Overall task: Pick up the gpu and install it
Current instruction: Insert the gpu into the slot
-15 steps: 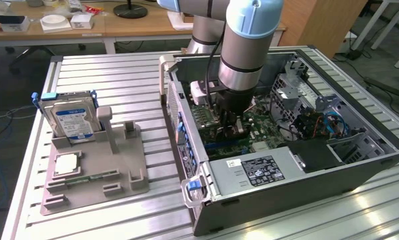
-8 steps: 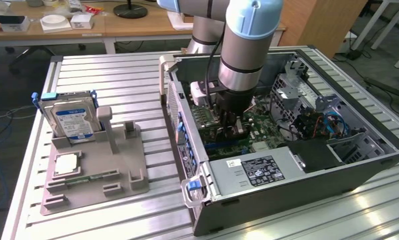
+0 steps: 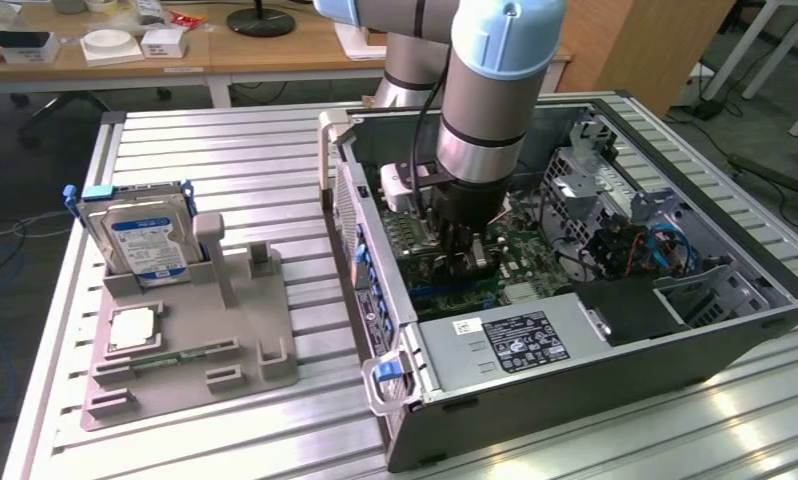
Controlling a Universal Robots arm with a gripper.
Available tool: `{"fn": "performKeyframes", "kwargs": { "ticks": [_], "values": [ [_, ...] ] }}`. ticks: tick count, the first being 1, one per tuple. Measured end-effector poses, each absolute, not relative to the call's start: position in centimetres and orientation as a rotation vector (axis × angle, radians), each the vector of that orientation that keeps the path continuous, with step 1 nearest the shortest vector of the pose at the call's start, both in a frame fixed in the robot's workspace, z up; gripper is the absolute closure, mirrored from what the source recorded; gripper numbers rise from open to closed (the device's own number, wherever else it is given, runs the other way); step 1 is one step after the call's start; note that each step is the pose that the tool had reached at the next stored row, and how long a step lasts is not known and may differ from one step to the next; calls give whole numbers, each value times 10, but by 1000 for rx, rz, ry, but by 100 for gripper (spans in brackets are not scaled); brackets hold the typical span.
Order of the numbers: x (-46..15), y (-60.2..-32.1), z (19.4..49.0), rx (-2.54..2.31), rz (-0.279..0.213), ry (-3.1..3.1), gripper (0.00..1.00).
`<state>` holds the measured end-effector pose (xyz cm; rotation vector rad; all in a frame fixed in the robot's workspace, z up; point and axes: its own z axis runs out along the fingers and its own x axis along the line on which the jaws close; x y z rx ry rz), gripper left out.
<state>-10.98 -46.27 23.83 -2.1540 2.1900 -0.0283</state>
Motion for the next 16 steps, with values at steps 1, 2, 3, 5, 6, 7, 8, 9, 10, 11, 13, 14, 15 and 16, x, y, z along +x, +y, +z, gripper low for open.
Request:
{"fn": "performKeyframes", "kwargs": {
  "ticks": [1, 2, 3, 5, 6, 7, 8, 9, 10, 11, 13, 14, 15, 16],
  "values": [
    [-110, -463, 238, -2154, -28, 2190, 73],
    [-110, -463, 238, -2154, -28, 2190, 73],
    [-110, -463, 238, -2154, -28, 2190, 73],
    [-110, -463, 238, -2154, -28, 2190, 73],
    [-110, -463, 238, -2154, -28, 2190, 73],
    [-110, -463, 238, -2154, -28, 2190, 73],
    [-110, -463, 238, -2154, -28, 2190, 73],
    [-110, -463, 238, -2154, -28, 2190, 73],
    [-110, -463, 238, -2154, -28, 2190, 73],
    [-110, -463, 238, -2154, -28, 2190, 73],
    [-109, -463, 238, -2154, -28, 2190, 73],
    [-109, -463, 238, -2154, -28, 2190, 73],
    [-109, -463, 238, -2154, -28, 2190, 73],
    [-109, -463, 238, -2154, -28, 2190, 73]
  ]
}}
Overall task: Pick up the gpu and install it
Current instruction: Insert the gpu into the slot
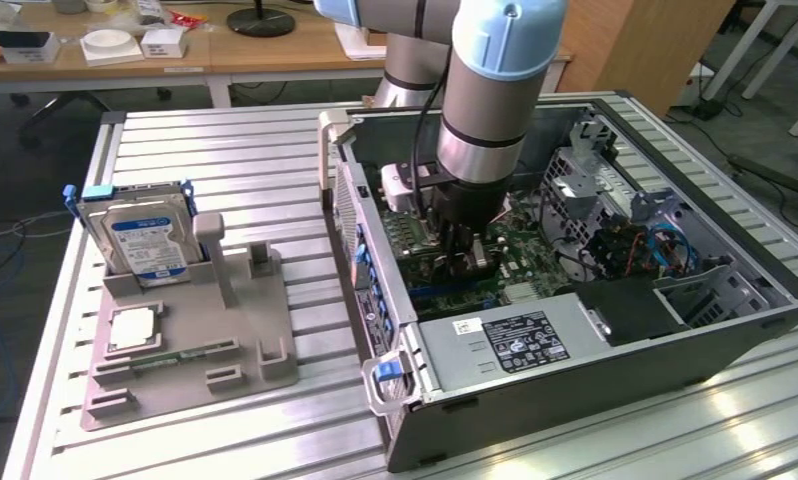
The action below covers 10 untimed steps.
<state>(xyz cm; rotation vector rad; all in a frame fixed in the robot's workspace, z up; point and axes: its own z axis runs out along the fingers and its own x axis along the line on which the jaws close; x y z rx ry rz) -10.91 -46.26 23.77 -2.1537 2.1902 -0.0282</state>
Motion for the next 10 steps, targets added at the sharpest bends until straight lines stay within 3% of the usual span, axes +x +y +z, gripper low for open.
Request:
{"fn": "performKeyframes", "kwargs": {
  "ticks": [10],
  "values": [
    [-110, -462, 235, -2155, -28, 2189, 73]
  ]
}}
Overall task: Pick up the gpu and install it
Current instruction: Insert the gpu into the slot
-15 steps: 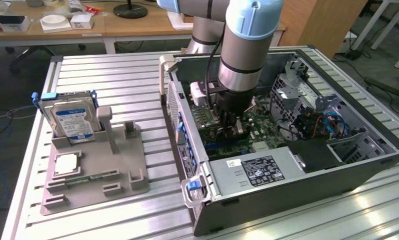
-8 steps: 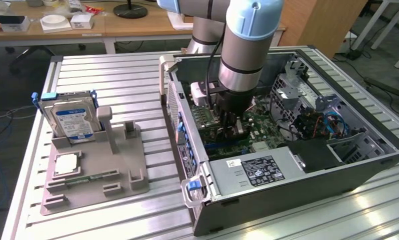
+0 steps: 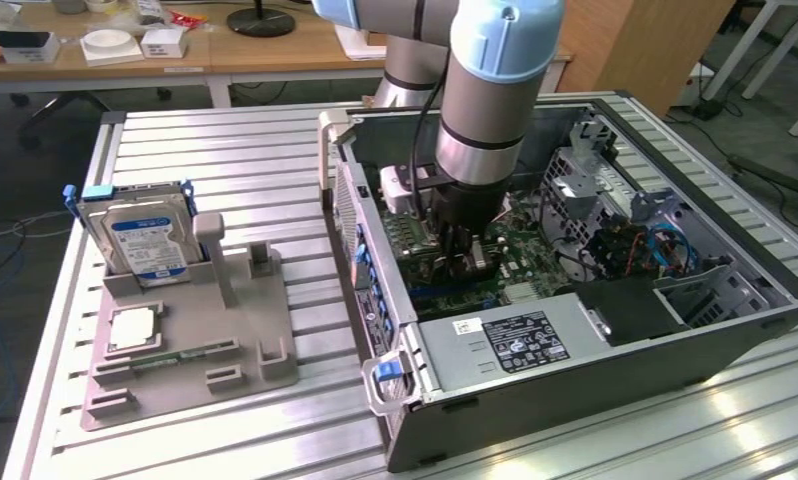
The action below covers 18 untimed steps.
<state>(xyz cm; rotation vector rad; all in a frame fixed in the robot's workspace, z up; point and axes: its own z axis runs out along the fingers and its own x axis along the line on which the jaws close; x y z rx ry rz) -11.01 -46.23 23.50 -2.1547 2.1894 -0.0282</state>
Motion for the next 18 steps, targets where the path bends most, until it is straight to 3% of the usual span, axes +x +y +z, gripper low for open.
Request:
{"fn": "performKeyframes", "kwargs": {
  "ticks": [18],
  "values": [
    [-110, -462, 238, -2154, -28, 2189, 73]
  ]
}}
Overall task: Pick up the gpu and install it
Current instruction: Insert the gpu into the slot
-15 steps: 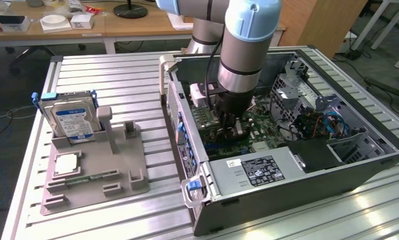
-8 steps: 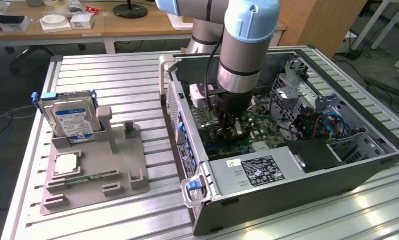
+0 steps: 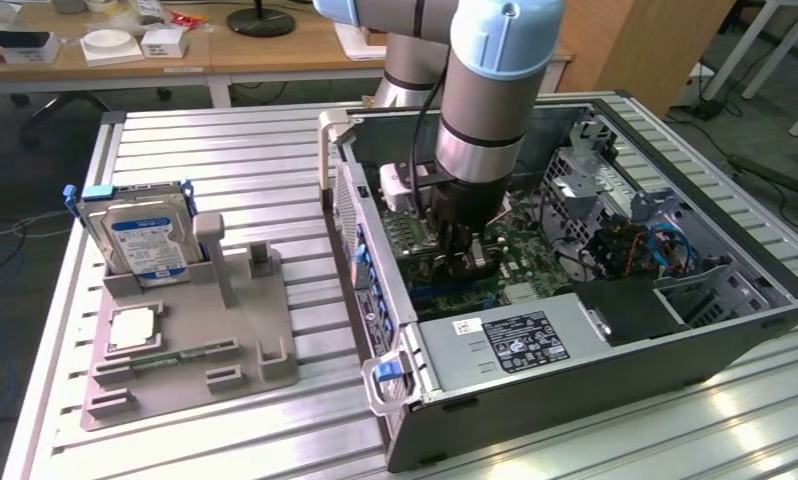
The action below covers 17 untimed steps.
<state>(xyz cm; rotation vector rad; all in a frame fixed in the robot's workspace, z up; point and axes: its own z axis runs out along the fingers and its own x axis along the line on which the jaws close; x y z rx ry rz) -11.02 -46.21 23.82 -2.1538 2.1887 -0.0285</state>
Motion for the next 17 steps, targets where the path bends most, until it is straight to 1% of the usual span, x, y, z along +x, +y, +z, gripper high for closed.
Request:
{"fn": "performKeyframes", "kwargs": {
  "ticks": [17],
  "values": [
    [-110, -462, 238, -2154, -28, 2189, 73]
  ]
}}
